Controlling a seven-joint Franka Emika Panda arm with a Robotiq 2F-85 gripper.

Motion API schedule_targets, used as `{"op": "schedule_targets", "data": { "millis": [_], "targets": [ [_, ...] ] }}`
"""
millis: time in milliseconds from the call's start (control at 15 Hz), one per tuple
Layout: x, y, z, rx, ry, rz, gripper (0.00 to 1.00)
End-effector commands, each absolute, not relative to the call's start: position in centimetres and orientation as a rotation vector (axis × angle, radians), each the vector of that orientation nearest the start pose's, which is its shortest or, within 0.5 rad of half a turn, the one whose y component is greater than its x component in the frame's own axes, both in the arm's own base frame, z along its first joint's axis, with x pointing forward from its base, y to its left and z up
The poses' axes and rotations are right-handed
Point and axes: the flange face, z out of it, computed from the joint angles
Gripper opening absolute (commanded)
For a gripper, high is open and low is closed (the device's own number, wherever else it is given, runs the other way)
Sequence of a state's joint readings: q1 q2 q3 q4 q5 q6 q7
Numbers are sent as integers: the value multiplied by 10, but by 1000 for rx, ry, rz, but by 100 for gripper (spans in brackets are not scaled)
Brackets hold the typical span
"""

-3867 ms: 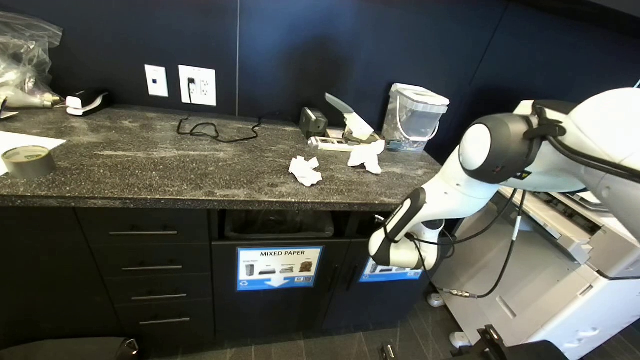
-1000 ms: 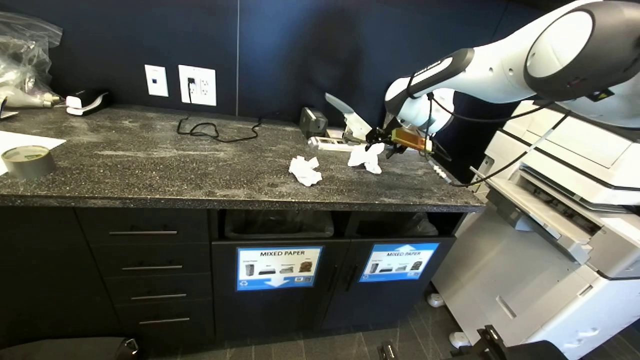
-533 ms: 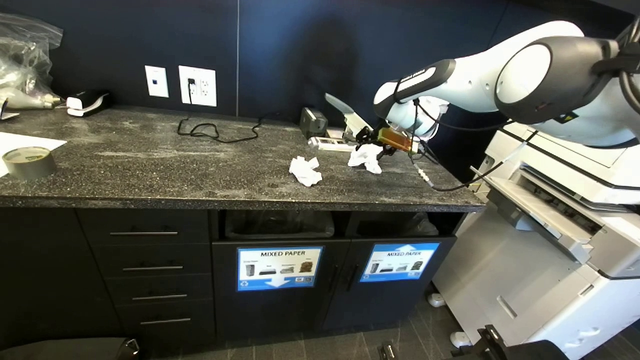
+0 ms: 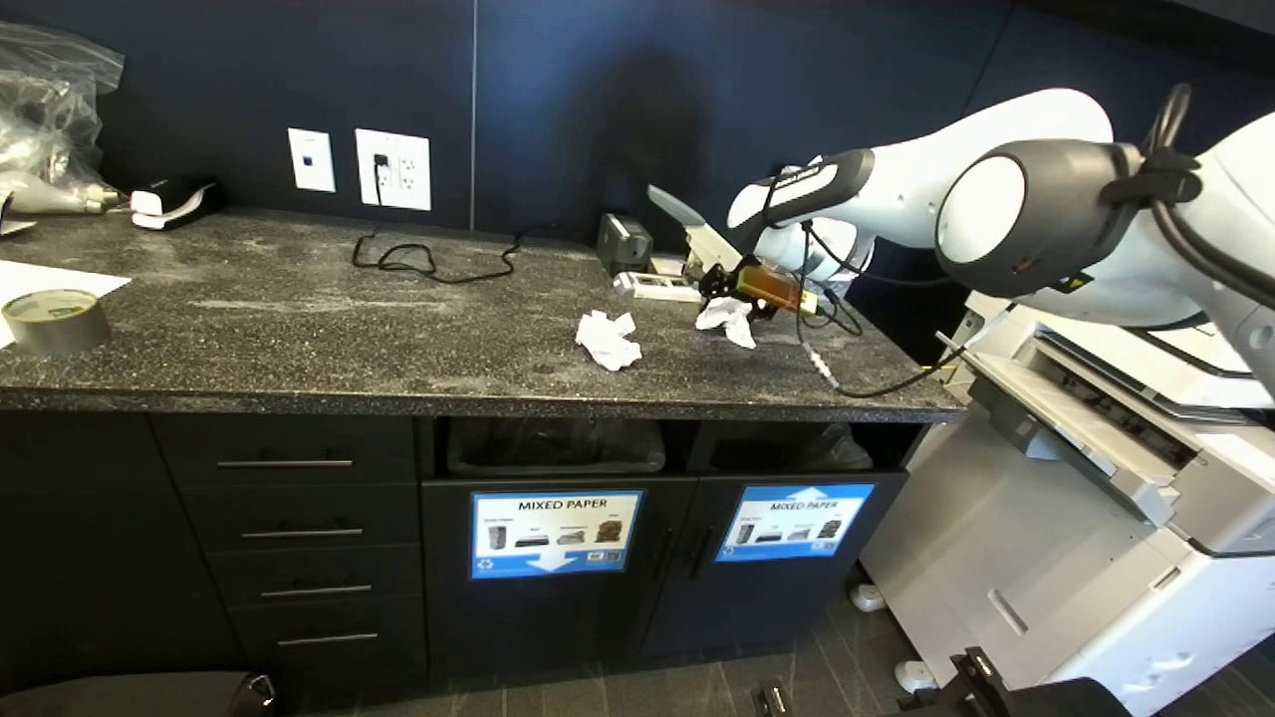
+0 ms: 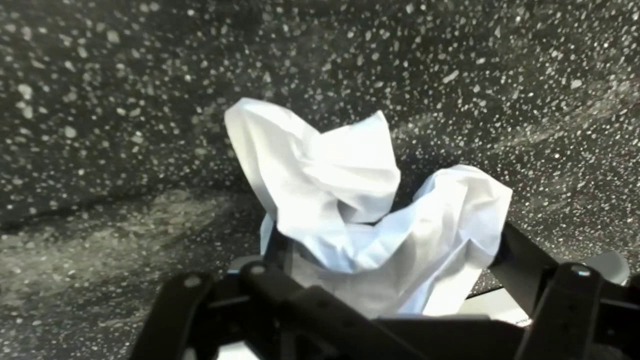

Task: Pick up the papers on the counter and throw them in the bin

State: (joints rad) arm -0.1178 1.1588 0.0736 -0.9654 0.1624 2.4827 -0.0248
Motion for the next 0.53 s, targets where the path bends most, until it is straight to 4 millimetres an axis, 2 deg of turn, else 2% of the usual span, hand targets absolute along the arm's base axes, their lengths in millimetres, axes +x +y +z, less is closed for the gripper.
{"op": "schedule_targets", "data": {
  "millis": [0,133,200,267,333,467],
  "targets": [
    [821,-63,186,-2940,285,-558,100],
    [822,-48,178,-2984,227,-560,100],
    [823,-57,182,-2996,205,-554,100],
    [823,-53,181,-3017,174,-550,97],
    [823,-41,175,-3044,139,-541,73],
    [824,-50,182,-3064,100,-527,71]
  ]
}}
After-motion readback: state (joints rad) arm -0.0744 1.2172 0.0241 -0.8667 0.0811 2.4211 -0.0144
